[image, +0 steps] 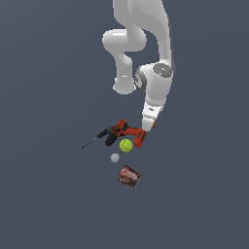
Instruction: Pick up a designated object from a clutter of objects.
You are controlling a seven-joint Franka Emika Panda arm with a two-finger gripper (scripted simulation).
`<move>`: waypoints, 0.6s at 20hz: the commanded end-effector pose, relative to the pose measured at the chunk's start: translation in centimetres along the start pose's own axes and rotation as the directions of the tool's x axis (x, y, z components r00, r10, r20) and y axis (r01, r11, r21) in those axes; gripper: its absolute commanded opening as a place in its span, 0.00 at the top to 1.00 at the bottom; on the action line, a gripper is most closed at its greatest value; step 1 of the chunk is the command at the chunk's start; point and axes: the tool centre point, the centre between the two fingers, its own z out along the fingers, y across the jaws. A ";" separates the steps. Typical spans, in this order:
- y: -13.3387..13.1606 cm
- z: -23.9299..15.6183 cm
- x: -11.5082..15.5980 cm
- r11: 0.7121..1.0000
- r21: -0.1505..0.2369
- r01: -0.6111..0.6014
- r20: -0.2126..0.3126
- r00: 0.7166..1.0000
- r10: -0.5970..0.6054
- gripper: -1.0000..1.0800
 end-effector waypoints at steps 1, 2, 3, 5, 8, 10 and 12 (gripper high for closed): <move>0.8 -1.2 -1.9 1.000 0.003 -0.009 0.002 1.000 0.009 1.00; 1.1 -1.7 -2.5 1.000 0.003 -0.009 0.001 1.000 0.009 1.00; 1.4 -2.2 -3.2 1.000 0.003 -0.010 0.001 1.000 0.010 1.00; 2.0 -3.3 -4.4 1.000 0.004 -0.010 0.000 1.000 0.010 1.00; 3.0 -5.1 -6.5 1.000 0.004 -0.010 -0.002 1.000 0.010 1.00; 3.6 -6.3 -7.9 1.000 0.005 -0.010 -0.003 1.000 0.010 1.00; 4.3 -7.6 -9.4 1.000 0.005 -0.010 -0.004 1.000 0.010 1.00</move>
